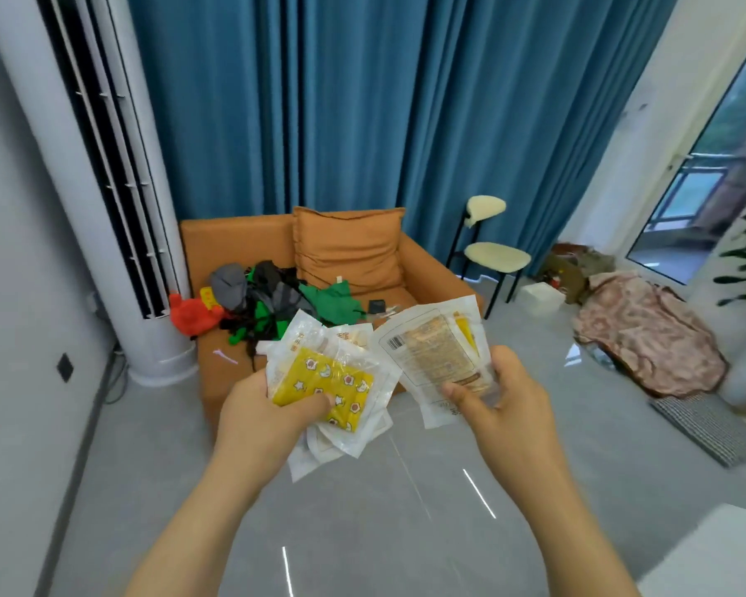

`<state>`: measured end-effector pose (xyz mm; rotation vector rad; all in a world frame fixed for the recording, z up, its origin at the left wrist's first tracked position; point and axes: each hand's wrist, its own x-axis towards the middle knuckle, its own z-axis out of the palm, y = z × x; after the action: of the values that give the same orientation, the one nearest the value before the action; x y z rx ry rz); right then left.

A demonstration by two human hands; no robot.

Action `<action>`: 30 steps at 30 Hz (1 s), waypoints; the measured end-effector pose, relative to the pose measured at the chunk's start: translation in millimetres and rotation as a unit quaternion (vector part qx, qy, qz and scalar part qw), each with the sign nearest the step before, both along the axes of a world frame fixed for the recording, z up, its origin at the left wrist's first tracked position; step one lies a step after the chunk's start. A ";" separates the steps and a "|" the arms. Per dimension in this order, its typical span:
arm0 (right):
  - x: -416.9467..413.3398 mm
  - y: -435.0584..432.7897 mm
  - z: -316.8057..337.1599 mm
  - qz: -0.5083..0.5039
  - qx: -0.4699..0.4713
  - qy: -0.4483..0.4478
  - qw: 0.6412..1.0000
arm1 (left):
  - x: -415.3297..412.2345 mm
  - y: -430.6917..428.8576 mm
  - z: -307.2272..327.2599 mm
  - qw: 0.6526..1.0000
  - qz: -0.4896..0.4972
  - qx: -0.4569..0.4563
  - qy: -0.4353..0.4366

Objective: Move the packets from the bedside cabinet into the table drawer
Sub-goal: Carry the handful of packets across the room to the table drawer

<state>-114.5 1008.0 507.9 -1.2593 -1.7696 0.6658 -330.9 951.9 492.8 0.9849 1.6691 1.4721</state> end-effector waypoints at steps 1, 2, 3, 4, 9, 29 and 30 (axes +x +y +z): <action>7.6 7.6 -1.2 -0.018 -0.002 0.001 1.000 | 6.0 15.4 -1.9 1.000 -0.019 -0.005 -0.002; 15.6 16.0 -3.0 -0.037 -0.001 -0.001 0.999 | 12.6 30.5 -3.7 0.999 -0.036 -0.008 -0.007; 23.8 24.7 -5.6 -0.057 0.002 -0.004 0.998 | 20.1 45.1 -5.8 0.999 -0.050 -0.011 -0.012; 32.7 33.9 -8.6 -0.076 0.004 -0.008 0.997 | 28.6 59.9 -8.3 0.998 -0.061 -0.012 -0.015; 82.4 85.0 -19.4 -0.133 -0.011 -0.014 0.991 | 79.7 133.5 -18.9 0.992 -0.120 -0.028 -0.011; 294.0 266.6 -40.0 -0.331 -0.048 -0.002 0.942 | 299.2 406.1 -37.8 0.951 -0.308 -0.039 0.012; 301.1 277.9 -41.9 -0.343 -0.052 0.001 0.938 | 308.6 421.9 -39.4 0.947 -0.320 -0.040 0.010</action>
<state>186.6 1285.9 466.0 -1.8101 -1.1718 0.3493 -22.4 1373.8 453.5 1.3358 1.2324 0.9511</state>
